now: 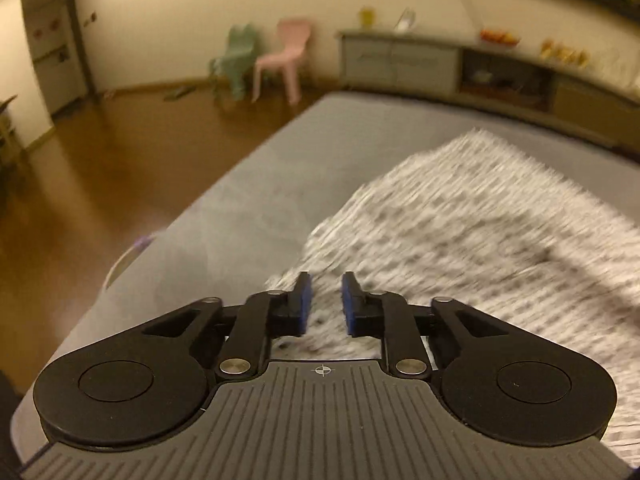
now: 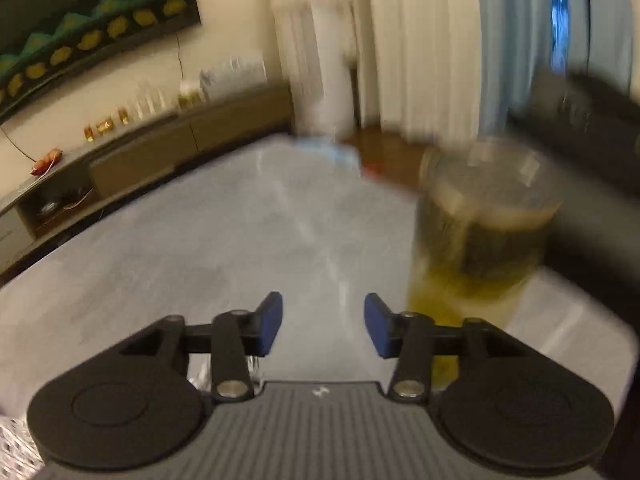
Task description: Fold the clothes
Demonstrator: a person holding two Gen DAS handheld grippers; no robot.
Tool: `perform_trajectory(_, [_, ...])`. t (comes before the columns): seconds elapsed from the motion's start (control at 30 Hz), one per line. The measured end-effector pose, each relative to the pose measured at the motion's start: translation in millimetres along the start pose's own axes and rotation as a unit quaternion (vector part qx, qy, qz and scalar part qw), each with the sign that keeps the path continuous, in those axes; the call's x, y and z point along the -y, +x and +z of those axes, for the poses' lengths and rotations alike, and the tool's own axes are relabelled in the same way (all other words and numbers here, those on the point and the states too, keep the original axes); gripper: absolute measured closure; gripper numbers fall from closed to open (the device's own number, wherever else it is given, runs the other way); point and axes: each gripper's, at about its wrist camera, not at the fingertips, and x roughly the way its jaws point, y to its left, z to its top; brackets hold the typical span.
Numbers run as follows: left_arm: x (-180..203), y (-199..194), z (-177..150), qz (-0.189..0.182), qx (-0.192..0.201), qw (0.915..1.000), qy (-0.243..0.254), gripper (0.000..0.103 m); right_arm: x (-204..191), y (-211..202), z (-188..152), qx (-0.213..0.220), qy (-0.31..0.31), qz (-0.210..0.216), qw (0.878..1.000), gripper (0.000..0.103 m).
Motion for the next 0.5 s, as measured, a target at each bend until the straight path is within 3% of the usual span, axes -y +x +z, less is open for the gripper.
perform_trajectory(0.07, [7.6,-10.9,3.0,-0.032,0.015,0.9994,0.004,0.091,-17.7,-31.4,-11.8,0.044,-0.067,0.044,0.996,0.055])
perform_trajectory(0.1, [12.6,-13.6,4.3,-0.052,0.017,0.9985,0.007,0.090,-31.4,-43.5,-23.5,0.041,-0.114,0.086,0.989,0.050])
perform_trajectory(0.13, [18.0,-11.4,5.8,-0.072,0.013,0.9973,0.011,0.089,-45.5,-55.3,-35.6,0.036,-0.162,0.130,0.978,0.043])
perform_trajectory(0.2, [28.2,-7.8,6.1,-0.098,-0.002,0.9949,0.022,0.089,-73.0,-63.7,-67.8,0.001,-0.259,0.192,0.947,0.038])
perform_trajectory(0.27, [39.4,-1.5,5.8,-0.112,-0.016,0.9929,0.035,0.089,-99.6,-70.1,-100.9,-0.024,-0.347,0.231,0.909,0.035])
perform_trajectory(0.3, [43.3,2.2,4.6,-0.114,-0.021,0.9925,0.039,0.089,-111.1,-69.4,-114.7,-0.025,-0.377,0.235,0.896,0.032])
perform_trajectory(0.4, [52.7,12.4,1.1,-0.114,-0.037,0.9914,0.052,0.088,-140.7,-59.9,-117.9,-0.033,-0.404,0.238,0.883,0.032])
perform_trajectory(0.47, [55.5,21.0,-3.4,-0.108,-0.048,0.9912,0.060,0.088,-143.4,-48.2,-108.1,-0.051,-0.389,0.232,0.890,0.044])
perform_trajectory(0.5, [55.9,26.9,-4.3,-0.101,-0.056,0.9913,0.064,0.088,-144.5,-42.3,-103.0,-0.060,-0.380,0.229,0.894,0.086])
